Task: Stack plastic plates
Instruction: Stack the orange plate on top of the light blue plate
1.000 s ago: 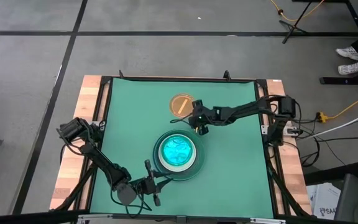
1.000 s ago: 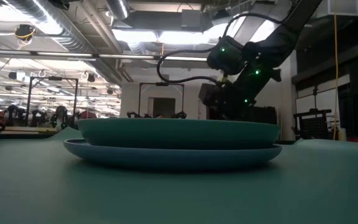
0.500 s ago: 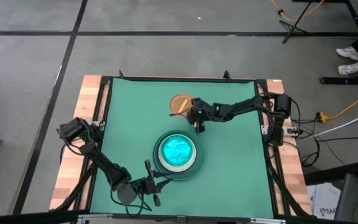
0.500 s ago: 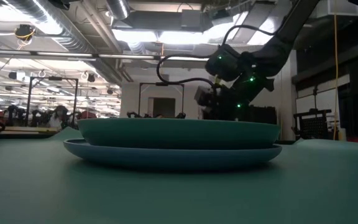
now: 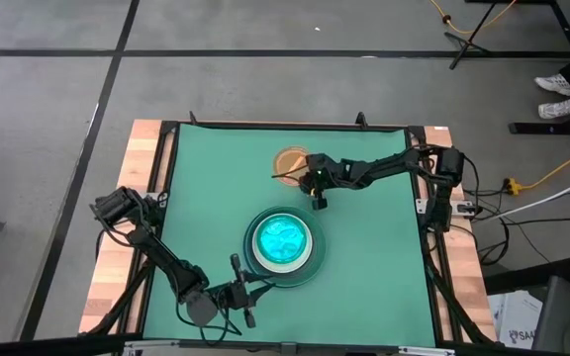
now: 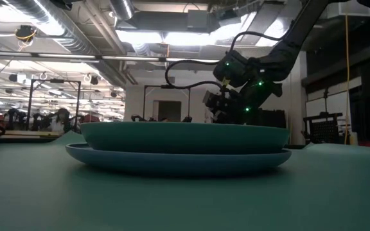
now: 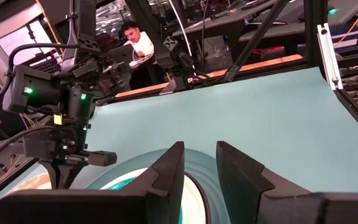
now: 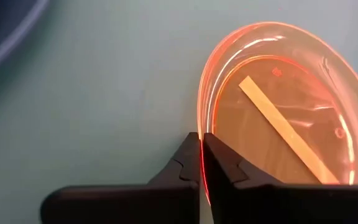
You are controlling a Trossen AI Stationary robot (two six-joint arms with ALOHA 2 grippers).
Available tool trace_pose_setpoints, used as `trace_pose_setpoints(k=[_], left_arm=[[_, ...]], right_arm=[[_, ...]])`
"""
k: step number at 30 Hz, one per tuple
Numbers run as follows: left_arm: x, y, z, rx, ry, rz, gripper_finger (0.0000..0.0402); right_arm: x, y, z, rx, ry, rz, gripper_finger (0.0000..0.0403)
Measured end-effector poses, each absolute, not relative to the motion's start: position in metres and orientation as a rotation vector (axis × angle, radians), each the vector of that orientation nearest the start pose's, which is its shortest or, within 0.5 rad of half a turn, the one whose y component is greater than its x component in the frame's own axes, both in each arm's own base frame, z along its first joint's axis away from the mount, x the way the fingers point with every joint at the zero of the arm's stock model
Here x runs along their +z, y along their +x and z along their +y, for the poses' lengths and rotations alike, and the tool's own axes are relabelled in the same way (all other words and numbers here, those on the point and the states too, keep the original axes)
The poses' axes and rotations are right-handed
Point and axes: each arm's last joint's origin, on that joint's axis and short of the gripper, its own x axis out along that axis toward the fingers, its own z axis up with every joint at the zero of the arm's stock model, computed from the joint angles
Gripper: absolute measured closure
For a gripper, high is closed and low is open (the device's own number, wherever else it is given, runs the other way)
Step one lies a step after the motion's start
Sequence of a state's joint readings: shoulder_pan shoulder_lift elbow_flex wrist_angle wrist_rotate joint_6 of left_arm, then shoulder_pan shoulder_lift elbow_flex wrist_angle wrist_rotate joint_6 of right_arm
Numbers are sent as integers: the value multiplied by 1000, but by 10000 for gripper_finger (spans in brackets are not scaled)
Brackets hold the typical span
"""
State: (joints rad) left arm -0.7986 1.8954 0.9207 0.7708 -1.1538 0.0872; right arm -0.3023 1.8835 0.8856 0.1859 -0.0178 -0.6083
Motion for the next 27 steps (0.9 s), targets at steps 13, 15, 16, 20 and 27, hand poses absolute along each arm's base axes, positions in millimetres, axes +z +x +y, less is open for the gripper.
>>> trace_pose_setpoints(k=[13,15,16,20,27], left_arm=[[169,277,-246,349,256,130,314],[169,277,-246,349,256,130,315],[169,277,-246,349,257,130,314],[169,277,-246,349,257,130,314],[169,277,-246,349,257,130,315]], right_arm=[[141,328,-103,-59,-457,825,401],[151,325,-102,-62,-458,822,401],[156,323,-101,-67,-455,814,401],[175,317,-97,-29,-412,760,402],[193,320,-64,79,-436,681,402]])
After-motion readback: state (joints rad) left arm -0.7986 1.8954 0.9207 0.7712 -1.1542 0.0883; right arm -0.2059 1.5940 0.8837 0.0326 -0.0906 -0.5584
